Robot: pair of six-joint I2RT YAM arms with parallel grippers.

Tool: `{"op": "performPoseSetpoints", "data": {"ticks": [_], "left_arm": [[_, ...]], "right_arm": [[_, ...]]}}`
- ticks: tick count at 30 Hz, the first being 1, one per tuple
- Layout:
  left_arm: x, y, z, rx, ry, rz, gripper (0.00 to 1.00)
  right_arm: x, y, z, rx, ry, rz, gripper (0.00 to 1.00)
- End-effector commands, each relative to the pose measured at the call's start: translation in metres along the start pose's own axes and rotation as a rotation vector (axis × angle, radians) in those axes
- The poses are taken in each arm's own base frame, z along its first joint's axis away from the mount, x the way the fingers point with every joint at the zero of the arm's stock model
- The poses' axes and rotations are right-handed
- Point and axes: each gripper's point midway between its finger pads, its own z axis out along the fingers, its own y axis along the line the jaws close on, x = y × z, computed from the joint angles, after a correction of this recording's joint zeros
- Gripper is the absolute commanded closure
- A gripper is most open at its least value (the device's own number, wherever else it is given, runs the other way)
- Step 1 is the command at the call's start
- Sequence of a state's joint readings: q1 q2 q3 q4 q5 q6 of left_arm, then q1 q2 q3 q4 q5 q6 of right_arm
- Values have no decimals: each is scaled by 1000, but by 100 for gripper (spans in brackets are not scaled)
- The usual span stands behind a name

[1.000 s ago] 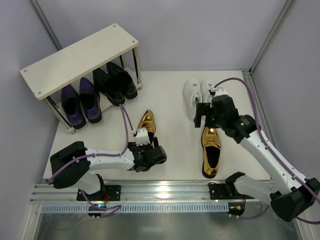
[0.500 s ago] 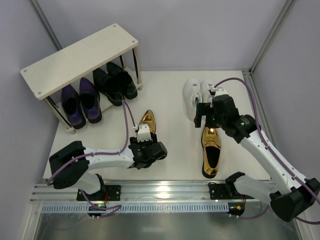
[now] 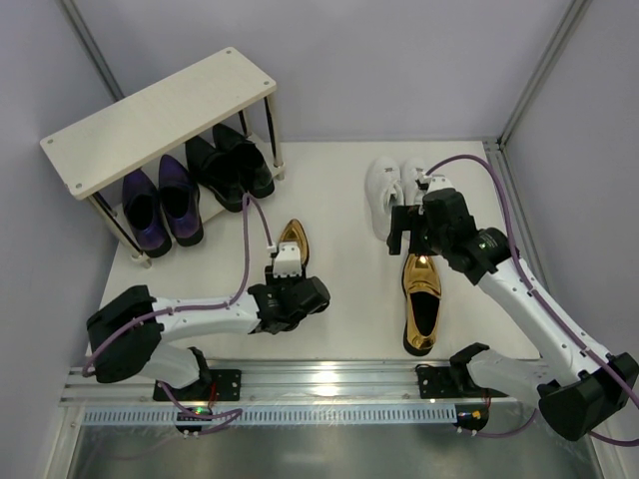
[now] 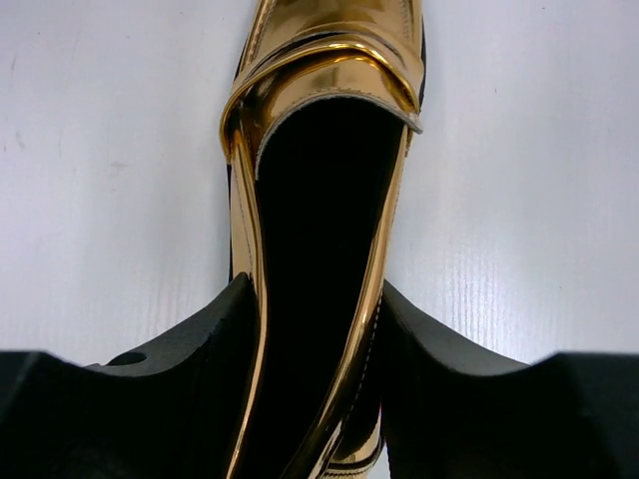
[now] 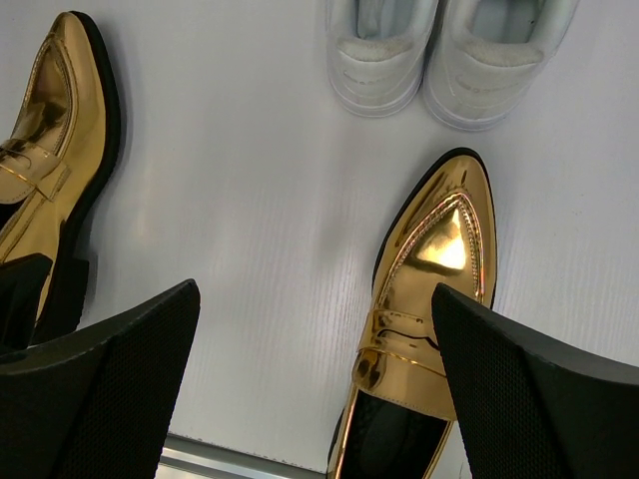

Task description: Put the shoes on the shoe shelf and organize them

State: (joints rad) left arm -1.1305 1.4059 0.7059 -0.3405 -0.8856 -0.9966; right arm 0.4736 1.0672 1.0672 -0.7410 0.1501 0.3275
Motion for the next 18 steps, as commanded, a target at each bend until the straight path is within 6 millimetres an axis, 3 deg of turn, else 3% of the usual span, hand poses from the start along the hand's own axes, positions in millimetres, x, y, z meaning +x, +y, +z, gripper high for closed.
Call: {"op": "performPoseSetpoints", "data": {"ticks": [1, 2, 3, 6, 15, 18], "left_arm": [[-43, -7, -19, 16, -30, 6, 100], [-67, -12, -29, 26, -65, -20, 100], [-73, -7, -34, 11, -64, 16, 100], [-110, -11, -52, 41, -118, 1, 100], [-197, -19, -87, 33, -247, 71, 100], [-258, -18, -108, 12, -358, 72, 100]], "right_arm": [[-9, 2, -2, -9, -30, 5, 2], [-10, 2, -2, -9, -33, 7, 2], [-10, 1, -2, -6, -34, 9, 2], [-12, 1, -2, -5, -43, 15, 2], [-21, -3, -1, 3, -64, 18, 2], [-26, -5, -3, 3, -74, 14, 2]]}}
